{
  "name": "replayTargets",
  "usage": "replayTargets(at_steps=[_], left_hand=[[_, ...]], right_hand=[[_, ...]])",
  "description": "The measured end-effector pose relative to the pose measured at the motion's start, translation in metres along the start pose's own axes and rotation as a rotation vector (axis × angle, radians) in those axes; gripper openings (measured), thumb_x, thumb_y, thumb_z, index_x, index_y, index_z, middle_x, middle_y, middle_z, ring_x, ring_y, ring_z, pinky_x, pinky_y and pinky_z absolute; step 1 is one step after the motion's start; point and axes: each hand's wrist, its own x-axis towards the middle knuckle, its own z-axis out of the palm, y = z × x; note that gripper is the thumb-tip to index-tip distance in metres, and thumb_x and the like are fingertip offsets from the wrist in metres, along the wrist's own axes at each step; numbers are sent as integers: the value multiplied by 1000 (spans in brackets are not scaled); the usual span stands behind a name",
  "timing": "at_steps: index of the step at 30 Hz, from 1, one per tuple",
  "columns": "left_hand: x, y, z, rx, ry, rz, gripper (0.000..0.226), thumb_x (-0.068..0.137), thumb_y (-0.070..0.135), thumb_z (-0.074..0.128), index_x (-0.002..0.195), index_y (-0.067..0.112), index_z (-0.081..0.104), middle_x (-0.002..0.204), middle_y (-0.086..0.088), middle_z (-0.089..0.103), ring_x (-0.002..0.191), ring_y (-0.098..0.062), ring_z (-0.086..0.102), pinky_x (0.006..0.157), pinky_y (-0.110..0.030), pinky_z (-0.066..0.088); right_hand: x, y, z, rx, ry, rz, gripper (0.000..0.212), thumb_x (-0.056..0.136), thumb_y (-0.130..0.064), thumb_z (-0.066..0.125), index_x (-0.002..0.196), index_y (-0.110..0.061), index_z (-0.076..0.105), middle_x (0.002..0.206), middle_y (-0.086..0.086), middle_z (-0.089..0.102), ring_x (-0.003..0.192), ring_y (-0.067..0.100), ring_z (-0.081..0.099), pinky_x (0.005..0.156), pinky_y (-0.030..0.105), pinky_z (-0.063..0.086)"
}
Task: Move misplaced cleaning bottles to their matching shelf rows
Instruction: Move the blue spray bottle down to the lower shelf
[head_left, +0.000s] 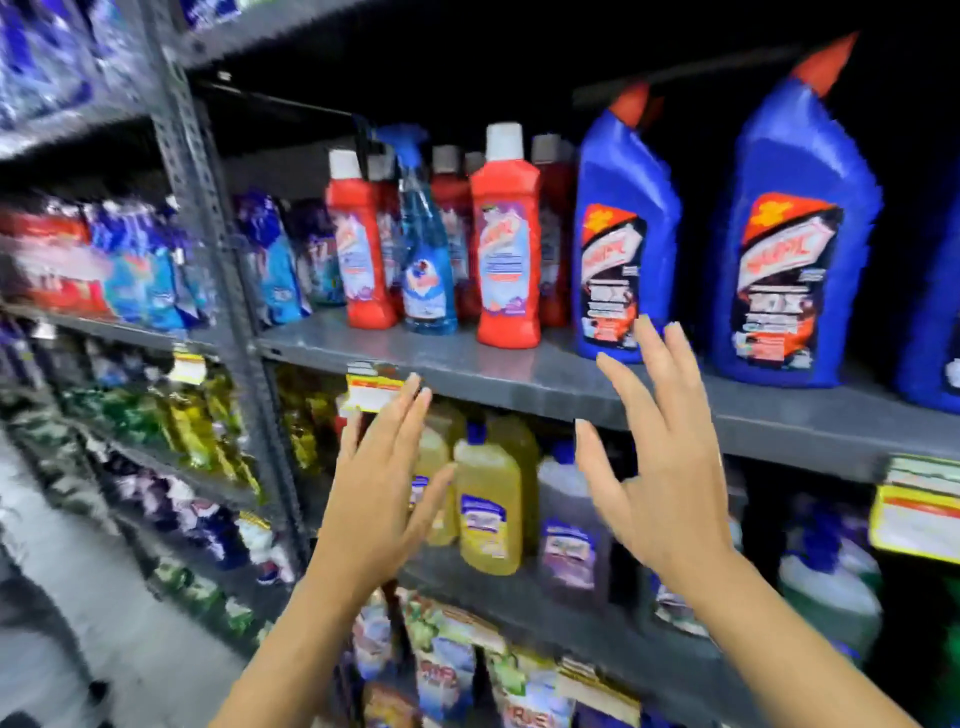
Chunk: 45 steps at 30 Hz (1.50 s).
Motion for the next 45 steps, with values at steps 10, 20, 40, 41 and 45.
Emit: replayTargets(at_steps=[10, 20, 40, 41, 45], left_hand=[[28, -144, -34, 179, -147, 145, 62, 102, 47, 33, 150, 9, 30, 160, -5, 22, 143, -17, 26, 116, -48, 21], [78, -221, 15, 122, -87, 117, 62, 101, 49, 30, 149, 10, 34, 158, -5, 26, 142, -19, 29, 116, -50, 19], [98, -268, 66, -154, 193, 154, 41, 99, 38, 43, 116, 11, 67, 119, -5, 66, 113, -21, 56, 102, -37, 29], [98, -269, 66, -166, 208, 159, 39, 98, 38, 44, 115, 11, 68, 117, -5, 67, 112, -21, 57, 101, -36, 28], [100, -271, 72, -195, 261, 173, 36, 97, 37, 48, 109, 11, 69, 113, -4, 68, 107, -22, 59, 97, -36, 31]], right_hand=[[63, -63, 135, 49, -7, 162, 49, 90, -28, 57, 135, -9, 53, 156, 10, 37, 150, 28, 22, 121, 26, 18], [124, -49, 197, -22, -73, 145, 51, 87, -23, 61, 136, -9, 52, 155, 12, 37, 146, 29, 30, 117, 32, 24], [199, -30, 291, 119, -107, 728, 75, 71, -31, 84, 132, -13, 45, 124, 6, 66, 112, 25, 63, 99, 44, 49], [199, -29, 291, 128, -89, 741, 74, 69, -29, 85, 131, -14, 47, 123, 6, 66, 110, 24, 64, 98, 44, 49], [200, -34, 291, 113, -83, 731, 75, 71, -25, 85, 133, -12, 44, 126, 7, 65, 112, 24, 62, 100, 42, 47]])
